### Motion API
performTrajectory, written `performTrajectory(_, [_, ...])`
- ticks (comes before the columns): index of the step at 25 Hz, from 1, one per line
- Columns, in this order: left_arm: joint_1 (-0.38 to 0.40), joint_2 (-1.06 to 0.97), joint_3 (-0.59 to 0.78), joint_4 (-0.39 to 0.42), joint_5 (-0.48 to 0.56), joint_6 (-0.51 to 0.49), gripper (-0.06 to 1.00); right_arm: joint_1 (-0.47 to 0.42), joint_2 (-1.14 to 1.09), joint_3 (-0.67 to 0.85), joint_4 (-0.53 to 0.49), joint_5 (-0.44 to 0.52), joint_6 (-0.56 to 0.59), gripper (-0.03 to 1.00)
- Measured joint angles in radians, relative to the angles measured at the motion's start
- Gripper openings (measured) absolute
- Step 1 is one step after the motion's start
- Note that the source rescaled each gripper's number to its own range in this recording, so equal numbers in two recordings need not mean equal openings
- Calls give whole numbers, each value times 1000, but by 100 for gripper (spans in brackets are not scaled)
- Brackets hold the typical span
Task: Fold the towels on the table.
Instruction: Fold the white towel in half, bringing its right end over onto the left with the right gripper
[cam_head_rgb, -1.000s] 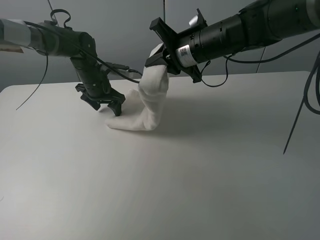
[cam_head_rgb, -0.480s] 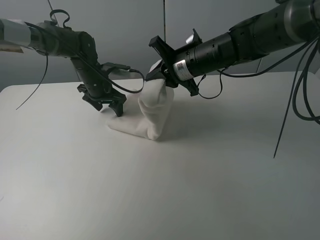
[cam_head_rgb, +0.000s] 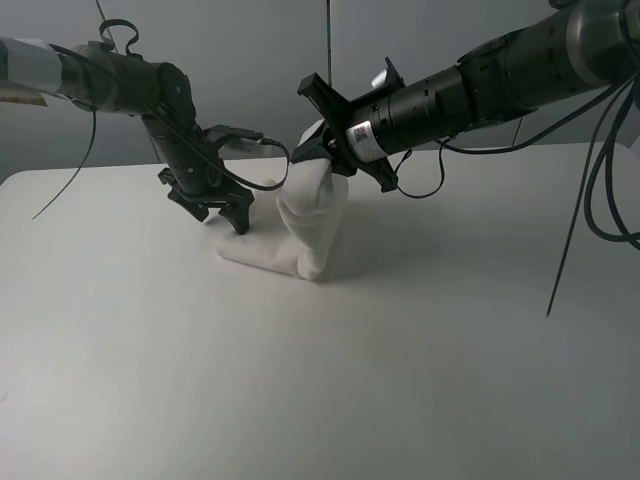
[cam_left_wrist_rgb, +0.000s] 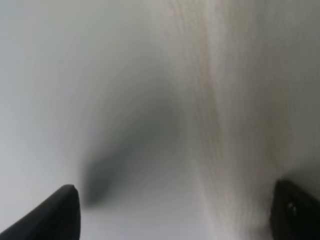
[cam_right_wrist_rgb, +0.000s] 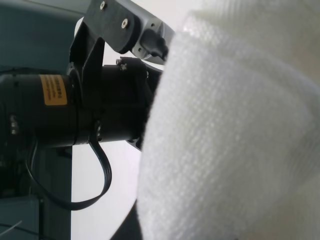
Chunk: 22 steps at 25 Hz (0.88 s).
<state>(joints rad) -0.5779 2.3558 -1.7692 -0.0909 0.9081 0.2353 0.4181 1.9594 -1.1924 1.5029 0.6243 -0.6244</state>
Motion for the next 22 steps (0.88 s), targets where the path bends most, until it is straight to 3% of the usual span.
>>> performTrajectory(5, [20,-65,0,41,4,20,99,0,0,0,0,0,0,2])
performTrajectory(14, [147,-181,-2,22,70,53,99,0,0,0,2,-17,-3,4])
performTrajectory(16, [149,-203,-2,21,72,55,99,0,0,0,20,-18,-21,22])
performTrajectory(19, [149,-222,-2,18,72,57,99,0,0,0,86,-14,-79,86])
performTrajectory(22, [149,-226,-2,16,73,59,99,0,0,-3,153,14,-139,99])
